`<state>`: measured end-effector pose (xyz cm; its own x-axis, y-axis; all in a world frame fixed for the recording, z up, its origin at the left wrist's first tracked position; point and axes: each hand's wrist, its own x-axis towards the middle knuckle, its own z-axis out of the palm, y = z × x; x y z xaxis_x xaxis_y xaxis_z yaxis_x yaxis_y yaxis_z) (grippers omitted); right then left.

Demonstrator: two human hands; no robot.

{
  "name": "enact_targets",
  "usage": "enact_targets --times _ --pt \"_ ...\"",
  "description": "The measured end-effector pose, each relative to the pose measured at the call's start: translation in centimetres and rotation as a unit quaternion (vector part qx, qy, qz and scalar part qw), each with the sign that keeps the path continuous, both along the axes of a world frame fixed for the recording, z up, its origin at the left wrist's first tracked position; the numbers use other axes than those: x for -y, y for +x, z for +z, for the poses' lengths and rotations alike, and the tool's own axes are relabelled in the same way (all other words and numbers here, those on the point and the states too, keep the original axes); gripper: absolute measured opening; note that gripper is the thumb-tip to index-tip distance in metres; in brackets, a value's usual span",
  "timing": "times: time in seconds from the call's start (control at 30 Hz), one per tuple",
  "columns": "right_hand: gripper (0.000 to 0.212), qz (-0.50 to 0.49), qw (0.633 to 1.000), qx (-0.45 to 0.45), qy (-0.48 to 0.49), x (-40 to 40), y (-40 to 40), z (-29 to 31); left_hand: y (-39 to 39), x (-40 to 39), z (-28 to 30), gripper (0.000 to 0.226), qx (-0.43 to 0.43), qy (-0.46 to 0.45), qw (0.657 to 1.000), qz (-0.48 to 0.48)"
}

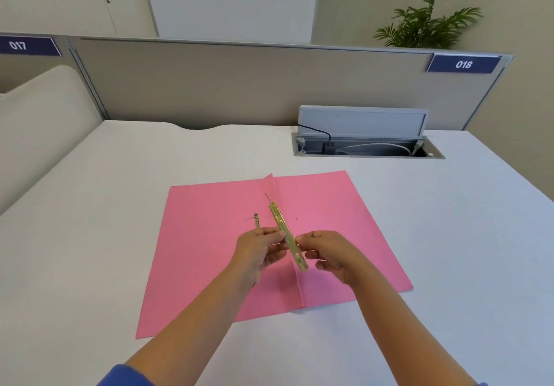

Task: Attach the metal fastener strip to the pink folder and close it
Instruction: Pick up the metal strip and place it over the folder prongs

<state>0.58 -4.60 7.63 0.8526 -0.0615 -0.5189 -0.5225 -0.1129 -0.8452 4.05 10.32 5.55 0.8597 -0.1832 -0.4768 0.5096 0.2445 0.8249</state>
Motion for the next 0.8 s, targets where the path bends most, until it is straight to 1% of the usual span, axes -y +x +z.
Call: enact_targets --times 0.1,0.37,0.5,0.57,0.7,0.8 --pt "0.009 -0.006 1.000 0.011 0.026 -1.2 1.0 0.2 0.4 -0.9 0.0 0.006 -0.002 0.011 1.000 -0.006" --pt "0.009 -0.016 1.000 0.025 0.001 -3.1 3.3 0.8 2.9 -2.5 -0.1 0.006 0.003 0.021 0.999 -0.031" --pt "0.023 -0.058 0.997 0.038 -0.015 -3.4 4.9 1.2 4.9 -2.9 -0.2 0.004 0.011 0.021 1.000 -0.021" --pt "0.023 -0.084 0.995 0.044 -0.019 -3.3 5.7 1.5 6.2 -3.0 -0.5 0.004 0.024 0.038 0.999 0.004" --pt "0.022 -0.108 0.993 0.046 -0.031 -3.1 7.2 1.8 8.4 -2.4 -1.6 0.025 0.057 0.084 0.995 0.021" --pt "0.021 -0.104 0.993 0.040 -0.040 -3.2 8.0 1.8 9.6 -1.5 -2.2 0.031 0.083 0.122 0.989 -0.001"
